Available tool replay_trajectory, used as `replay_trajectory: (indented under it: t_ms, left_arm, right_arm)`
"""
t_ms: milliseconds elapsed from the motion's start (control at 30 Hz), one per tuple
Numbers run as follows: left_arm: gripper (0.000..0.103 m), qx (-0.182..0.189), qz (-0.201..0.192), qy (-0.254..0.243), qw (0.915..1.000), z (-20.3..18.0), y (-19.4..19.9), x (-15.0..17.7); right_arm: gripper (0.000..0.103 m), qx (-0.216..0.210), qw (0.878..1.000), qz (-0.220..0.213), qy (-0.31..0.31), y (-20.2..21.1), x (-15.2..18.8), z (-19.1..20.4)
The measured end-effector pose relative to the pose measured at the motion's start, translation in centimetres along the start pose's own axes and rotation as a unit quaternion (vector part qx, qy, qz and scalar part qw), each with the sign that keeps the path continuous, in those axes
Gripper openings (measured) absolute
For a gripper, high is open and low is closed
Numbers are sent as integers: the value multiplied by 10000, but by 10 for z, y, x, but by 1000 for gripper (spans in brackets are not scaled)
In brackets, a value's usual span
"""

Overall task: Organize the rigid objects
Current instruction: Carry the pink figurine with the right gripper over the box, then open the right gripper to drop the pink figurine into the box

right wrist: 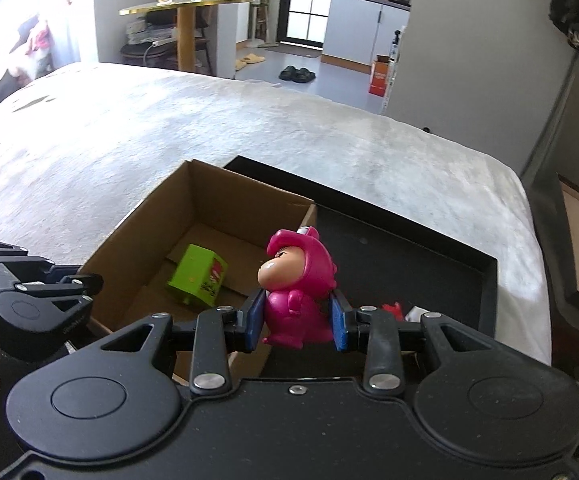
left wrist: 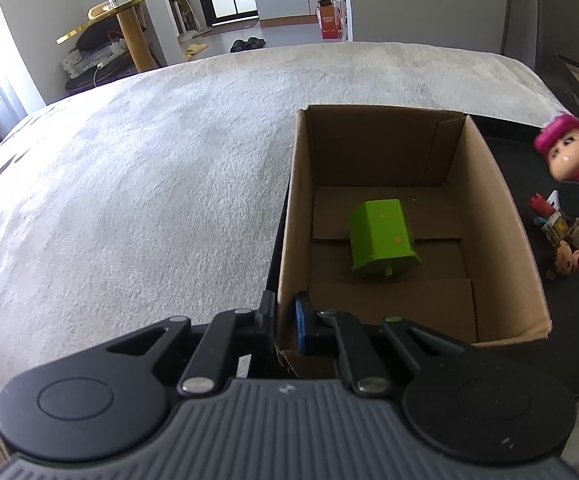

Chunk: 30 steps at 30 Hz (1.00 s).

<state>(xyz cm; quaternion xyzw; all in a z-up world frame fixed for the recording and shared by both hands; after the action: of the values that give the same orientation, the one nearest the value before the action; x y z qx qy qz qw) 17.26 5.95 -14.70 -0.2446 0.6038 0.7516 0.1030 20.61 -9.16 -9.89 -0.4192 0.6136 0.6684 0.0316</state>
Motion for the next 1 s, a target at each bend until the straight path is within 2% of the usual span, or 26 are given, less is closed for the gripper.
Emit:
replay_trajectory:
  t_ms: [400, 667, 733, 800, 1000]
  left_arm:
    - [9, 114, 13, 32, 9999, 5, -3, 0]
    - [9, 181, 46, 37, 9998, 7, -5, -1]
    - [9, 179, 47, 37, 9998, 8, -5, -1]
    - [9, 180, 47, 38, 9998, 8, -5, -1]
    - [9, 172, 63, 40, 9998, 7, -5, -1]
  right_arm:
    - [34, -55, 9993, 115, 361, -17, -17, 29]
    - [34, -3, 9987, 25, 515, -18, -29, 39]
    - [35, 58, 9983, -14, 575, -19, -31, 41]
    - [46, 174, 9978, 1, 647, -21, -31, 43]
    - [46, 143, 9981, 77, 587, -18, -22, 38]
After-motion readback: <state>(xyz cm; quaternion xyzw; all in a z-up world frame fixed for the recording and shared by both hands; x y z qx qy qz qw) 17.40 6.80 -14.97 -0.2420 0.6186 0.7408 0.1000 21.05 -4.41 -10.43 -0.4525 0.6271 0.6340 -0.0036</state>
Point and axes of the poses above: each gripper's, at about its wrist camera, not at the fingertips, and y roughly against the way its jaws point, z to its left, x to its underside, the point moved 1 cm from there along -y, roughly the way its jaws point, and after that the axes turned 7 degrees about z, right-handed, at the moved point
